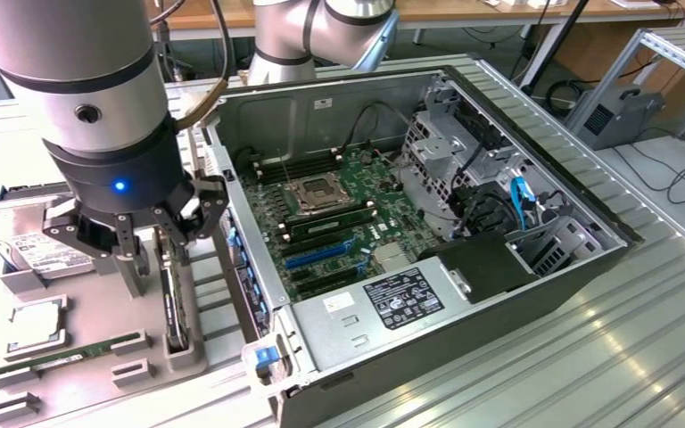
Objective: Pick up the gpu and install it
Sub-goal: 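Pick up the gpu and move the gpu toward the slot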
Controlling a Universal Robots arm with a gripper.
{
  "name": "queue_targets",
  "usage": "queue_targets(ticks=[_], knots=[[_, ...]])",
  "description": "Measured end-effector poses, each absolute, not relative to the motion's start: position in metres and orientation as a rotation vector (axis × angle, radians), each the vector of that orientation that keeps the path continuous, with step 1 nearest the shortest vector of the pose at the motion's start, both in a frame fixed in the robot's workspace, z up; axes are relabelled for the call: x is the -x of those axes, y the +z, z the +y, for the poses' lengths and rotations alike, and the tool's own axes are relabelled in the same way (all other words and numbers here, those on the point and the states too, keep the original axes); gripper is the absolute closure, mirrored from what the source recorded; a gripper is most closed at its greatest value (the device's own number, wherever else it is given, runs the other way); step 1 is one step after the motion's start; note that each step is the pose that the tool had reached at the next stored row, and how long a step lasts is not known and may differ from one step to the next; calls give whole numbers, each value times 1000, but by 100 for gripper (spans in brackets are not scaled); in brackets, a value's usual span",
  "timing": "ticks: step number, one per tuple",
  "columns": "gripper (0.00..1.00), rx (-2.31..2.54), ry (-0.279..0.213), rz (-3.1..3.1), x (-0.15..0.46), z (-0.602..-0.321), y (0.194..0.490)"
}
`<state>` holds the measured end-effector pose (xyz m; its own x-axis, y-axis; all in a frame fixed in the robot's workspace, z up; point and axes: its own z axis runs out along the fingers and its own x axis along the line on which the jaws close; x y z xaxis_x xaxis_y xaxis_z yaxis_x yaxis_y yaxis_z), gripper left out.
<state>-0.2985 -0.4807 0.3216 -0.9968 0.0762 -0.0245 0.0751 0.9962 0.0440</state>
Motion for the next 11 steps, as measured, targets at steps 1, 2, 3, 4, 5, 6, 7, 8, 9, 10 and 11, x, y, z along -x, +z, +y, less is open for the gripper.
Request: queue_targets(ticks=[1,2,3,4,5,6,7,8,9,10,11], knots=[[58,-118,67,3113,299,-481,321],[58,-118,67,3112,299,-481,320],[58,-118,67,3112,299,-481,319],[58,-118,67,3112,299,-481,318],[58,-118,67,3113,299,-481,318],[58,-118,67,3113,299,-481,317],[58,-118,67,3112,299,-481,316],[58,-118,67,3112,299,-481,315],[58,-118,67,3113,299,-481,315],[58,-118,67,3113,299,-481,314],[58,-118,67,3113,299,-481,313]])
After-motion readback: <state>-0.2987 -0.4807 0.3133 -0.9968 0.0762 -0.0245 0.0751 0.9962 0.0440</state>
